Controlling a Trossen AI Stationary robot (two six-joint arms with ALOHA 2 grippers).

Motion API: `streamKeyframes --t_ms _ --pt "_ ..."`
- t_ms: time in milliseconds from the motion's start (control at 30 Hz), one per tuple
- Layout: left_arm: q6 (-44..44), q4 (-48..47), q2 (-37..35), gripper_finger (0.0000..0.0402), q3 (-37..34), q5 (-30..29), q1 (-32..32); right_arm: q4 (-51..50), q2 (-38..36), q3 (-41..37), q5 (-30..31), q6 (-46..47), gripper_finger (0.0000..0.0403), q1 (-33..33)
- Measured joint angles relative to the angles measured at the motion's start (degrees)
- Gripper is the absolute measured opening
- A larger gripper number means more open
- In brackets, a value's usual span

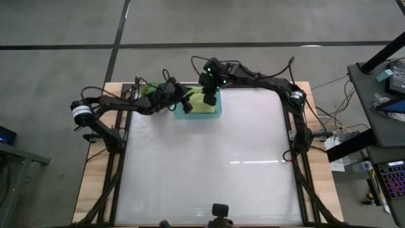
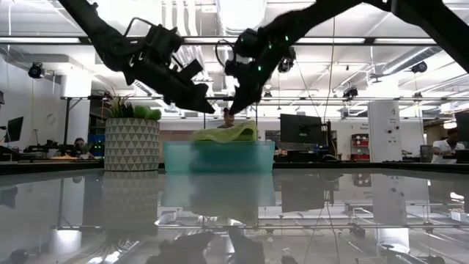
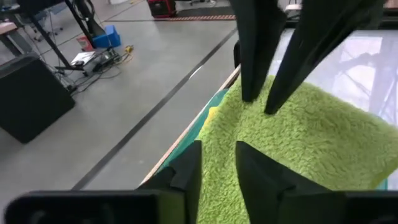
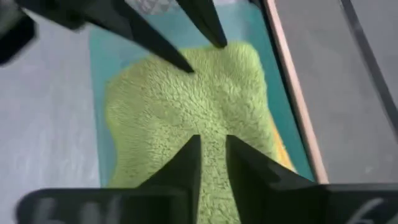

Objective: Fold microfiber towels
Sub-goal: Put the green microfiber cloth into the green bin

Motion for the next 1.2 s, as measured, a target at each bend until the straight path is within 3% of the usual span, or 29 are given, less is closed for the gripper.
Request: streamKeyframes --t_ms 133,233,333,767,1067,1200 --pt "0.1 0.2 1.9 0.0048 0.3 -0.1 1.0 7.7 0.0 -6.7 3.4 1.6 0.0019 -0.2" --pt "-1.4 0.4 4.3 0.0023 0.4 -2.1 2.2 13.4 0.1 -9.8 8.0 1.6 0.0011 -0.2" --pt "-2.5 1.3 7.1 0.0005 0.8 -3.0 2.6 20.0 0.0 -12.9 8.2 1.6 0.0009 -0.2" --pt "-4.8 -0.6 12.6 0.0003 2.5 -5.1 2.6 32.1 0.0 -24.4 8.2 1.1 0.0009 -0.2" --pt "-3.1 -7.6 3.4 0.0003 2.3 -4.4 2.1 28.6 -4.5 -22.9 8.4 1.4 0.0008 0.0" --pt "-0.3 -11.5 -0.7 0.0003 2.0 3.3 1.8 26.0 -7.6 -23.4 7.3 2.4 0.0008 0.2"
